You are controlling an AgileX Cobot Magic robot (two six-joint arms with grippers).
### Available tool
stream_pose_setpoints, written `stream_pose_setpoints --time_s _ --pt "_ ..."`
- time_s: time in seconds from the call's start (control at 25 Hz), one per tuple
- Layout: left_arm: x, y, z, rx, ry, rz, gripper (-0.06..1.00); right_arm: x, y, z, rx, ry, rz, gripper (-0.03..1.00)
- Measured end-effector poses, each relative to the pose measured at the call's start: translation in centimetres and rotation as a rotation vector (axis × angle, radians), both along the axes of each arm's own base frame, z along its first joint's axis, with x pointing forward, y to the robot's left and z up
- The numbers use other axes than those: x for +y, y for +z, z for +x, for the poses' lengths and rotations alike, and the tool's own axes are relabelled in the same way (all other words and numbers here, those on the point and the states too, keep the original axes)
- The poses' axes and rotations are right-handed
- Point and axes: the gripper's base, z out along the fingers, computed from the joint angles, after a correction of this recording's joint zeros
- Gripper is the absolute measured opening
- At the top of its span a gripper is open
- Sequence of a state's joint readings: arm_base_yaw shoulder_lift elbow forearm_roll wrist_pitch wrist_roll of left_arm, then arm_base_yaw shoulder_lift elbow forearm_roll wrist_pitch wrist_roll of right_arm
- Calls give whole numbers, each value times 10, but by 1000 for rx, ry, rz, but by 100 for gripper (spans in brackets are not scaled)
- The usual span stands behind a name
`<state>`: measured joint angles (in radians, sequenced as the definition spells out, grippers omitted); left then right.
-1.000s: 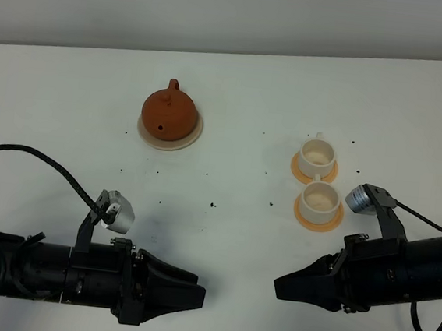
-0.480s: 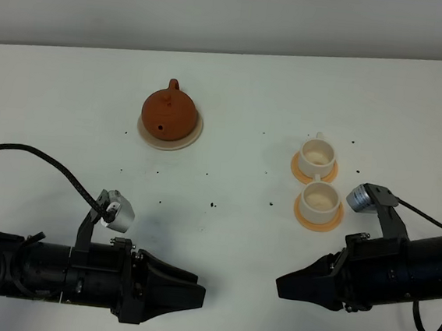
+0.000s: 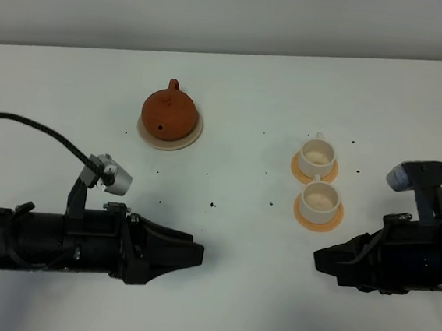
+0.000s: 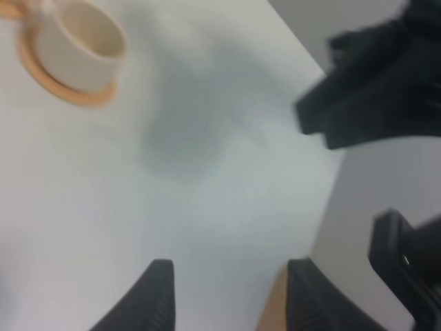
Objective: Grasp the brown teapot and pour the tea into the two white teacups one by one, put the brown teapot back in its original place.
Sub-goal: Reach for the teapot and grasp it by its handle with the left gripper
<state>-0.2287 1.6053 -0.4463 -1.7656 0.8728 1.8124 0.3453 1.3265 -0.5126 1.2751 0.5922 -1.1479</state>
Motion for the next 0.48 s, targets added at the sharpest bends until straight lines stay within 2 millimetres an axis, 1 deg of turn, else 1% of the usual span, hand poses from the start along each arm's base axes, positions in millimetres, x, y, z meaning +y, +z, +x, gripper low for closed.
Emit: stream_pose_setpoints --time_s 0.16,0.32,0.48 --pt "1 22 15 -33 62 33 39 -11 33 -12 -55 -64 -30 24" --pt "3 39 26 -36 98 117 39 -29 60 -29 -99 -130 -139 24" --pt "7 49 37 -9 134 213 39 -53 70 -54 -46 -273 -268 24"
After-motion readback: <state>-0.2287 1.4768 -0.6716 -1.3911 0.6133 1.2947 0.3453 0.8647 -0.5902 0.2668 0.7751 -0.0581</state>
